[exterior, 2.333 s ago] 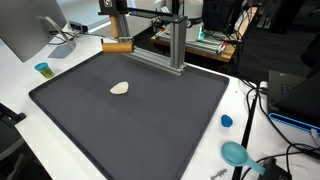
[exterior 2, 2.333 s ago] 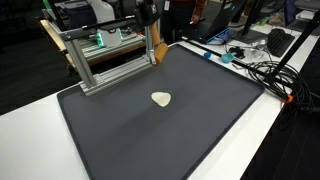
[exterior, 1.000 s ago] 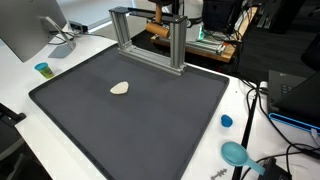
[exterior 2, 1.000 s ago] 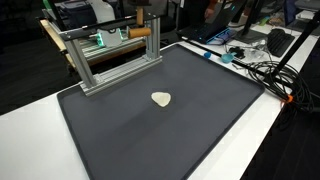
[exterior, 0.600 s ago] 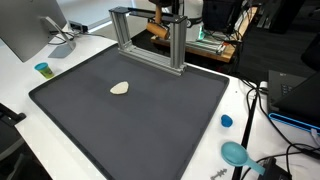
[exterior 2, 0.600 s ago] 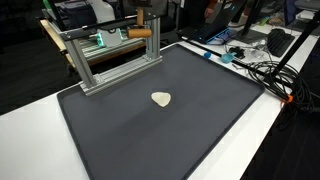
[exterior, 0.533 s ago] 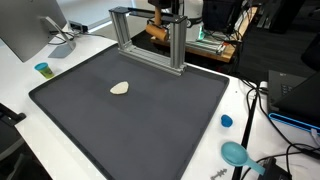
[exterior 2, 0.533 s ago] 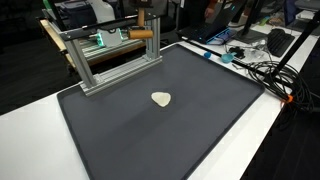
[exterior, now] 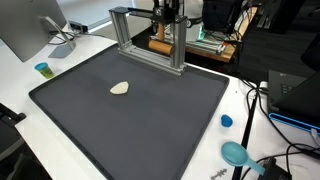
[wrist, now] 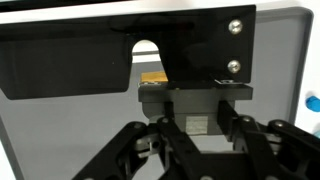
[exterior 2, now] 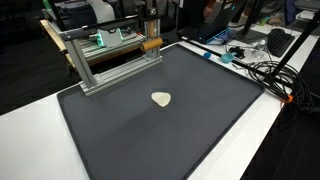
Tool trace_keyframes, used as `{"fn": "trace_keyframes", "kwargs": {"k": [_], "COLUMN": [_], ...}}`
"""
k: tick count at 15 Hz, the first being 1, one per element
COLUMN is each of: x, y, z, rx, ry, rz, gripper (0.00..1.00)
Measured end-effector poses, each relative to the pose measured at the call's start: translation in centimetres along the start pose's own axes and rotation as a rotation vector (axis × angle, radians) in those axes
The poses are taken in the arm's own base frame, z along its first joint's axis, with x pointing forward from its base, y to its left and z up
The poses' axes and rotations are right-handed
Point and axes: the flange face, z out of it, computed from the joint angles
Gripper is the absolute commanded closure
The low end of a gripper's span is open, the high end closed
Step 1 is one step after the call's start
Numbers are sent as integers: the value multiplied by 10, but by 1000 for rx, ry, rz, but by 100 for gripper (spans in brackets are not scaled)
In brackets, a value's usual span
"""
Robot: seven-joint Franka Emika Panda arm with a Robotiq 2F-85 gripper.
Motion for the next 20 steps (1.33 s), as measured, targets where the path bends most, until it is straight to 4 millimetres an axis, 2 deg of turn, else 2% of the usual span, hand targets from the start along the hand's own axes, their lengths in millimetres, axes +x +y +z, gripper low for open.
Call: {"fn": "trace_keyframes", "kwargs": {"k": [7,15,19,20], "x": [-6,-14,-16,-18], "y": [24,31,44,47], "z": [-13,-8,-3,-1], "rx": [-34,-37,-16,-10], "ry": [-2,-65,-75,-80], "rz": [19,-31,-82,-91], "gripper": [79,79,79,29]}}
